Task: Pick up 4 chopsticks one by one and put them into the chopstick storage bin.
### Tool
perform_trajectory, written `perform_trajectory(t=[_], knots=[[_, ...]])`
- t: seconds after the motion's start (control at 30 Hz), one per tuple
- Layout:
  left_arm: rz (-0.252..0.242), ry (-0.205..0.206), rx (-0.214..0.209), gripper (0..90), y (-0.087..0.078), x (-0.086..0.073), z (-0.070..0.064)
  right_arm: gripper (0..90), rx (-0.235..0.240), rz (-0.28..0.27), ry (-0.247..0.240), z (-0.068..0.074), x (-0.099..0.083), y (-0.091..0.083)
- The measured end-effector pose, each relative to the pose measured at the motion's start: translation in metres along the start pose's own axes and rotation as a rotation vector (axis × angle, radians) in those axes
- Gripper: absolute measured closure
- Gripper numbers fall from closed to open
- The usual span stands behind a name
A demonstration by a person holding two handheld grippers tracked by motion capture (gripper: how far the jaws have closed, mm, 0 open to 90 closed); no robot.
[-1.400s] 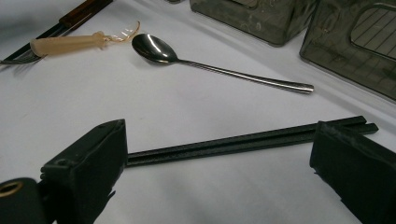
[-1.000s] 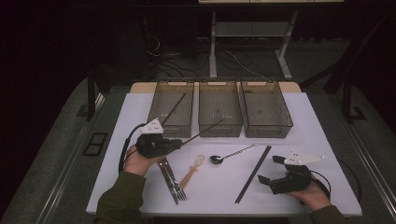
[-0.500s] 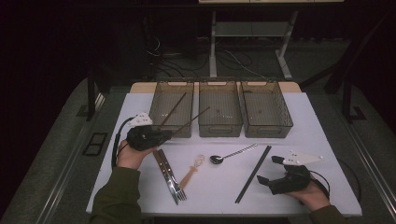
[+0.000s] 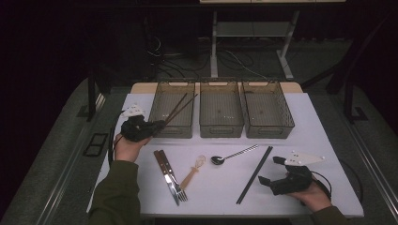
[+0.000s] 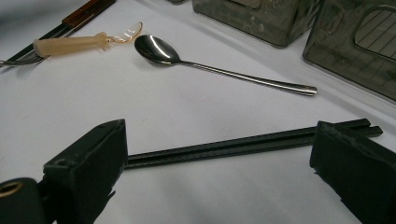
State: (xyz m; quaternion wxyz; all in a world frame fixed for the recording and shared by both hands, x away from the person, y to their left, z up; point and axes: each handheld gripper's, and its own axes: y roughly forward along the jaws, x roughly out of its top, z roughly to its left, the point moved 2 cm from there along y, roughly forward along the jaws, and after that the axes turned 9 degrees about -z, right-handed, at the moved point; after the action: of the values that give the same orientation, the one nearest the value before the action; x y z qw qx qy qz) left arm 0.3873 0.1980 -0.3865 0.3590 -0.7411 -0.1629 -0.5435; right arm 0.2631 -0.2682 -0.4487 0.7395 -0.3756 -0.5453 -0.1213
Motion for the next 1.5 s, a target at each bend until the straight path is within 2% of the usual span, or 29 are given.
perform_trajectory(t=[0.23,0.37,0.63,0.9,1.17,1.5], knots=[[-0.005,-0.016,0.046,84.7,0.006,0.008,0.013,4.4,-0.002,0.001,0.004,0.000,0.000,0.000],[0.011,-0.005,0.065,84.7,0.011,0.014,0.017,4.4,-0.003,0.000,0.004,0.000,0.000,0.000],[0.023,-0.015,0.096,84.7,0.023,0.022,0.022,4.4,-0.005,-0.003,0.007,0.000,0.000,-0.001],[0.036,-0.027,0.112,84.7,0.037,0.028,0.028,4.4,-0.007,-0.003,0.006,0.000,0.000,-0.001],[0.043,-0.061,0.135,84.7,0.056,0.031,0.037,4.4,-0.005,-0.003,0.007,0.000,0.000,-0.002],[0.090,-0.071,0.182,84.7,0.076,0.034,0.046,4.4,-0.002,-0.004,0.004,0.000,0.000,-0.002]])
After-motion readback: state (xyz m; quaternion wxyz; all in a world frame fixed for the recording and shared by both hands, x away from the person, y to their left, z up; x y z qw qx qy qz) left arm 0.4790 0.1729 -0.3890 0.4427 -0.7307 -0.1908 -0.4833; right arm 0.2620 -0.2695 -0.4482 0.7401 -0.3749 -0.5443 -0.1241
